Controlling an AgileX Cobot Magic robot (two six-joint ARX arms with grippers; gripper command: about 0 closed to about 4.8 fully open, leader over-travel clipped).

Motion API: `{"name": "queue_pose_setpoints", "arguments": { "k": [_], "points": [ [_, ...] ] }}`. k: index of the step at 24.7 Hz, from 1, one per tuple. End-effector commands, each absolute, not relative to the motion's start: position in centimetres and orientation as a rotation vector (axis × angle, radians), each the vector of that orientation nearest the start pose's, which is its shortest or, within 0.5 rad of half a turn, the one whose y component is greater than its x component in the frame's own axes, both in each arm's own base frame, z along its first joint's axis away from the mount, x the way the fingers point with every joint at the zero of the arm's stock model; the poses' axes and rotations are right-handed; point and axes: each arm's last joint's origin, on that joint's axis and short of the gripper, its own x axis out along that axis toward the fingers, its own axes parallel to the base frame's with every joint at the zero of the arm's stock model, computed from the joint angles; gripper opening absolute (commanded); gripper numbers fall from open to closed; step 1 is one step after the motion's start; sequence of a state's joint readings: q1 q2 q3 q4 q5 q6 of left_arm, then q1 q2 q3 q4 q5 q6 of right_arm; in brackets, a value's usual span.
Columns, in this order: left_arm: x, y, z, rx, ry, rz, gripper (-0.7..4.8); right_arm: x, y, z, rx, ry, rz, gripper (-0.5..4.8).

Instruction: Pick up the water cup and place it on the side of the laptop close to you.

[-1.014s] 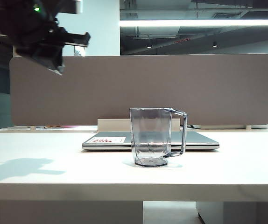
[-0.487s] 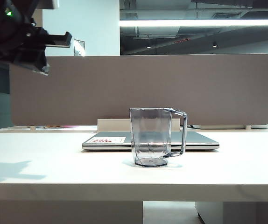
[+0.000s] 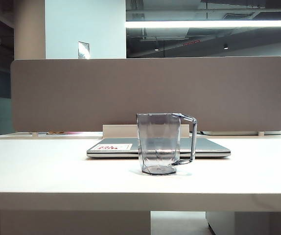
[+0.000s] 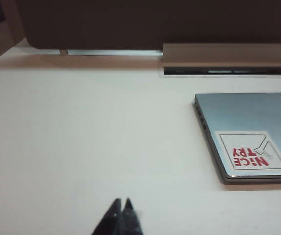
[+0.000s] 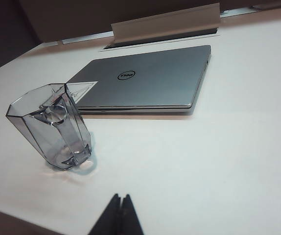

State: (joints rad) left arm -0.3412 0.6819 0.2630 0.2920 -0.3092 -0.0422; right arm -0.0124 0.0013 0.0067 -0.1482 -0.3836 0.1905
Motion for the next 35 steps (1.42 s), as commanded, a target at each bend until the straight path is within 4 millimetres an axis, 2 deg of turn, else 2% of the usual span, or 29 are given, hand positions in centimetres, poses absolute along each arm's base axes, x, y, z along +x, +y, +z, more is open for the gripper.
{"name": "queue_pose_setpoints", "arguments": {
  "k": [1,6,13,19,35],
  "points": [
    [14.1,-3.0,20.6,-0.089,0.073,-0.064,-0.06,9.5,0.9,15.1,0.213,0.162,0.352,-0.06],
    [12.3,-0.8,18.7,-0.156,0.021,-0.012,-0.06,9.5,0.9,15.1,0.213,0.162,0.352,-0.06],
    [10.7,0.3,18.0,-0.158,-0.023,0.063,-0.06,9.5,0.9,15.1,0.213,0.162,0.352,-0.06],
    [10.0,0.3,17.7,-0.086,-0.097,0.02,-0.06,9.5,0.9,15.1,0.213,0.162,0.352,-0.06],
    [9.7,0.1,17.3,-0.082,-0.073,-0.028,-0.06,9.5,0.9,15.1,0.213,0.162,0.352,-0.06]
  ]
}}
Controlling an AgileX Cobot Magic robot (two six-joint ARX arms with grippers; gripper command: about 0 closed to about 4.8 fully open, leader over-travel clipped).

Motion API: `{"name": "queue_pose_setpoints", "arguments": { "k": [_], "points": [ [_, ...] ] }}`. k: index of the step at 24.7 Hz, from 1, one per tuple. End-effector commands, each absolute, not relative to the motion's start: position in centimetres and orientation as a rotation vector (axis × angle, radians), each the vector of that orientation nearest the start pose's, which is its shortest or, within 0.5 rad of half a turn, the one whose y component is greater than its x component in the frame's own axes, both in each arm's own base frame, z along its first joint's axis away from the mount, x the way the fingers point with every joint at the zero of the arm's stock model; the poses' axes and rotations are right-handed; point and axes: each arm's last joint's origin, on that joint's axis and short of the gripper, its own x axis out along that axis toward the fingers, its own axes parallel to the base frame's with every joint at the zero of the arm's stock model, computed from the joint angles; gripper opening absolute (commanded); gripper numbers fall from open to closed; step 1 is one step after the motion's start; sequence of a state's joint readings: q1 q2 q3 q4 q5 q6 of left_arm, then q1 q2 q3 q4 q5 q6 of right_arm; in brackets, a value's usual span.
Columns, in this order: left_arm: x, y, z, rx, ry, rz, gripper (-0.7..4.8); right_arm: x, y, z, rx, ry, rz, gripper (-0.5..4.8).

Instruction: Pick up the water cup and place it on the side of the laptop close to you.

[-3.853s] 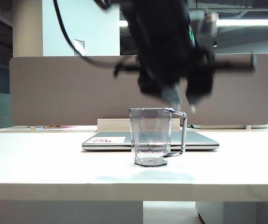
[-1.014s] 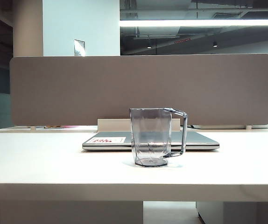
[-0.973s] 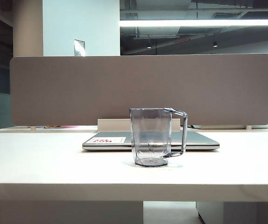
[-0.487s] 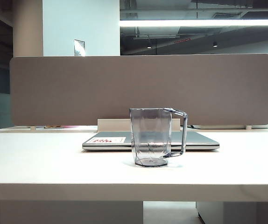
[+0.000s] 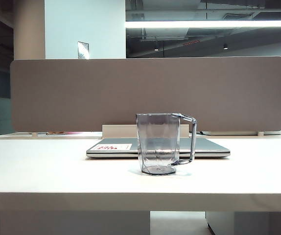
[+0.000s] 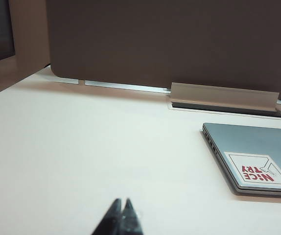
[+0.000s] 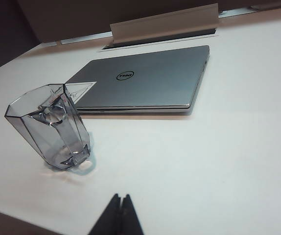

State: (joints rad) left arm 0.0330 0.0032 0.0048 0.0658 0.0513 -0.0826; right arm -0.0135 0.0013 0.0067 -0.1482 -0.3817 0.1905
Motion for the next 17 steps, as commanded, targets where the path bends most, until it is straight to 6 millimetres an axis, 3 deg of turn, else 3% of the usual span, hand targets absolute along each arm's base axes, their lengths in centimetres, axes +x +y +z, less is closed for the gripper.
{"name": "queue_pose_setpoints", "arguments": {
  "k": [1,11,17],
  "points": [
    [9.72,0.14,17.27,-0.082,-0.073,-0.028,-0.06,9.49,0.94,15.14,0.213,0.162,0.352,-0.06],
    [9.72,0.14,17.23,-0.082,-0.07,-0.028,-0.06,9.51,0.89,15.19,0.198,0.154,0.338,-0.06],
    [9.72,0.14,17.23,-0.082,-0.07,-0.028,-0.06,9.67,0.27,15.23,0.081,0.122,0.125,-0.06]
  ]
}}
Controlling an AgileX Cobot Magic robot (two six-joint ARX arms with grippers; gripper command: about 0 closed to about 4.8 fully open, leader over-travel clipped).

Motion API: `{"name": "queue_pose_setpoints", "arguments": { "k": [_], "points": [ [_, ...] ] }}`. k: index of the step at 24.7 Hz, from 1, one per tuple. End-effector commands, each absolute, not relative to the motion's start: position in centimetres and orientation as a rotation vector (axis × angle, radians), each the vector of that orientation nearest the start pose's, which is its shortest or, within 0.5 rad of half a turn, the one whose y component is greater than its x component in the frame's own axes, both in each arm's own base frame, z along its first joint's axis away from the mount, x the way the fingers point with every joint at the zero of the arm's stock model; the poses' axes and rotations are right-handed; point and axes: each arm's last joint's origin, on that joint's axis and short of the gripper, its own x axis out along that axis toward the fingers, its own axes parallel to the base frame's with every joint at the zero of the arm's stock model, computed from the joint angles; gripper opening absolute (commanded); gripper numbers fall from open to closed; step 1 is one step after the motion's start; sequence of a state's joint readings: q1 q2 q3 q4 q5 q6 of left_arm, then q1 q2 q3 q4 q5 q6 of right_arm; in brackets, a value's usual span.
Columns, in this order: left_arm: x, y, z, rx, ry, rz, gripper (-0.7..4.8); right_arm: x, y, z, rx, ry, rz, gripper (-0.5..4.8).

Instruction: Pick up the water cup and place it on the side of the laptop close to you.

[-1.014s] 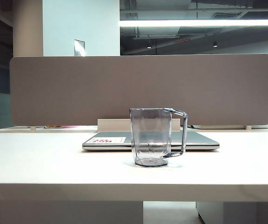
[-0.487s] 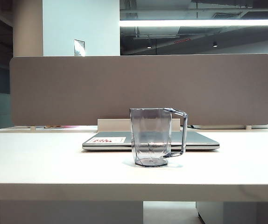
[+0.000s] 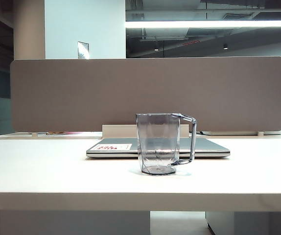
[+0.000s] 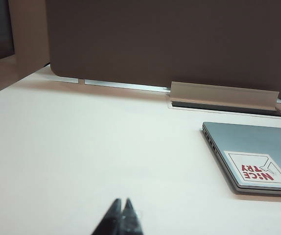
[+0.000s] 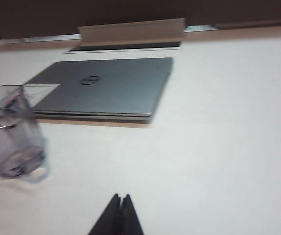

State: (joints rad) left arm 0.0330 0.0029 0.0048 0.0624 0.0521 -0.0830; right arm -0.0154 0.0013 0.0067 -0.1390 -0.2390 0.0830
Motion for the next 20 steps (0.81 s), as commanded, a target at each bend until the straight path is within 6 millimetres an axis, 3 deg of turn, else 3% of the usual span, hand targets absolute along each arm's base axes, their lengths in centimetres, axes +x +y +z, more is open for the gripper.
{"name": "queue_pose_setpoints", "arguments": {
  "k": [1,5,20],
  "points": [
    [9.72,0.14,17.23,-0.082,-0.07,-0.028,-0.06,9.7,0.09,15.31,0.076,0.112,0.064,-0.06],
    [9.72,0.14,17.23,-0.082,-0.07,-0.028,-0.06,9.73,-0.17,15.57,0.043,0.081,-0.022,-0.06],
    [9.72,0.15,17.23,-0.082,-0.07,-0.028,-0.06,9.75,-0.17,15.87,0.0,0.051,-0.021,-0.06]
  ]
}}
